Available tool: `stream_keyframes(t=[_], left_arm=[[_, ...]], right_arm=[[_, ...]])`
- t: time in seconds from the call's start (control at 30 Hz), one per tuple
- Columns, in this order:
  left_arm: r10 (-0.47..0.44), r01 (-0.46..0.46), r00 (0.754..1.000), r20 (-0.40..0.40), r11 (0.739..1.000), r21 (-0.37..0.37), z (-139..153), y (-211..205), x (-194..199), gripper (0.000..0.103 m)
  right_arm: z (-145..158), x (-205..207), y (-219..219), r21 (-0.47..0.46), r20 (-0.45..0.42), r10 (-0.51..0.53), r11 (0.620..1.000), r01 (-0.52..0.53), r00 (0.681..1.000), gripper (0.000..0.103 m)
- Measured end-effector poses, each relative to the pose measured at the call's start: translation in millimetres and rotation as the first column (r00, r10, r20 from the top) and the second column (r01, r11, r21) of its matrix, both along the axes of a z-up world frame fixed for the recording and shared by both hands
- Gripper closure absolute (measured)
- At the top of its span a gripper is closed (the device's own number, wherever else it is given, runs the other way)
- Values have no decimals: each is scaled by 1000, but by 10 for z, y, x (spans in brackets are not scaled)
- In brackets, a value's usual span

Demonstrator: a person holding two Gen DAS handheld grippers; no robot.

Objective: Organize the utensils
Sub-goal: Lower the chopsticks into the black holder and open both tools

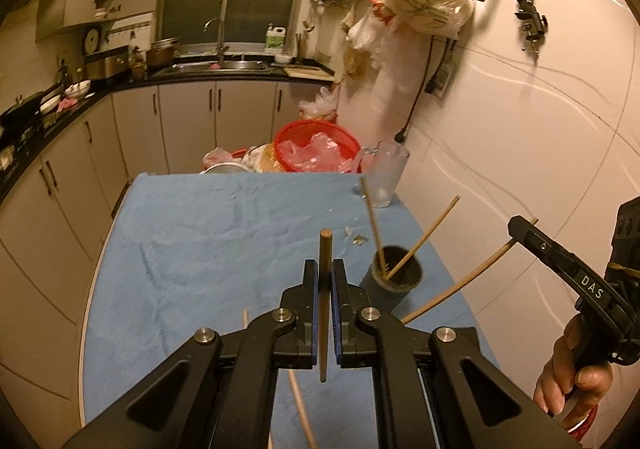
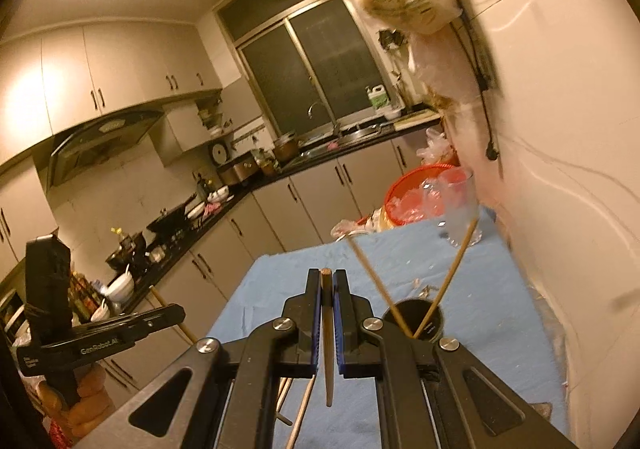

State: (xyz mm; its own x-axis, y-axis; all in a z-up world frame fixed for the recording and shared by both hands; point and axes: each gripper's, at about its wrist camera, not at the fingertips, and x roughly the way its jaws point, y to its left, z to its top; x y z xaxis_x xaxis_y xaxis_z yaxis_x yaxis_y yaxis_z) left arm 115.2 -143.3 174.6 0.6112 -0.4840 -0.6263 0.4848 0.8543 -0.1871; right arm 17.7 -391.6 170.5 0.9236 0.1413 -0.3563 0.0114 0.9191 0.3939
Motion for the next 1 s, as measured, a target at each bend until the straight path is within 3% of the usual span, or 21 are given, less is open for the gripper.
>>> stream_keyframes(t=[0.33, 0.57, 0.73, 1.0], left_arm=[[-51, 53, 998, 41, 998, -40, 363, -465, 216, 97], [-80, 83, 996, 41, 994, -75, 500, -800, 406, 97], [-93, 94, 995, 26, 992, -87, 425, -1031, 563, 97], [-94, 92, 995, -34, 994, -56, 10, -1220, 789, 97]], right_arm=[[433, -22, -378, -16, 89, -83, 996, 84, 993, 97], [554, 154, -535, -31, 96, -114, 993, 117, 989, 97], [504, 298, -613, -48, 87, -139, 988, 143, 986, 97], [168, 561, -733, -41, 3, -131, 990, 131, 991, 97]])
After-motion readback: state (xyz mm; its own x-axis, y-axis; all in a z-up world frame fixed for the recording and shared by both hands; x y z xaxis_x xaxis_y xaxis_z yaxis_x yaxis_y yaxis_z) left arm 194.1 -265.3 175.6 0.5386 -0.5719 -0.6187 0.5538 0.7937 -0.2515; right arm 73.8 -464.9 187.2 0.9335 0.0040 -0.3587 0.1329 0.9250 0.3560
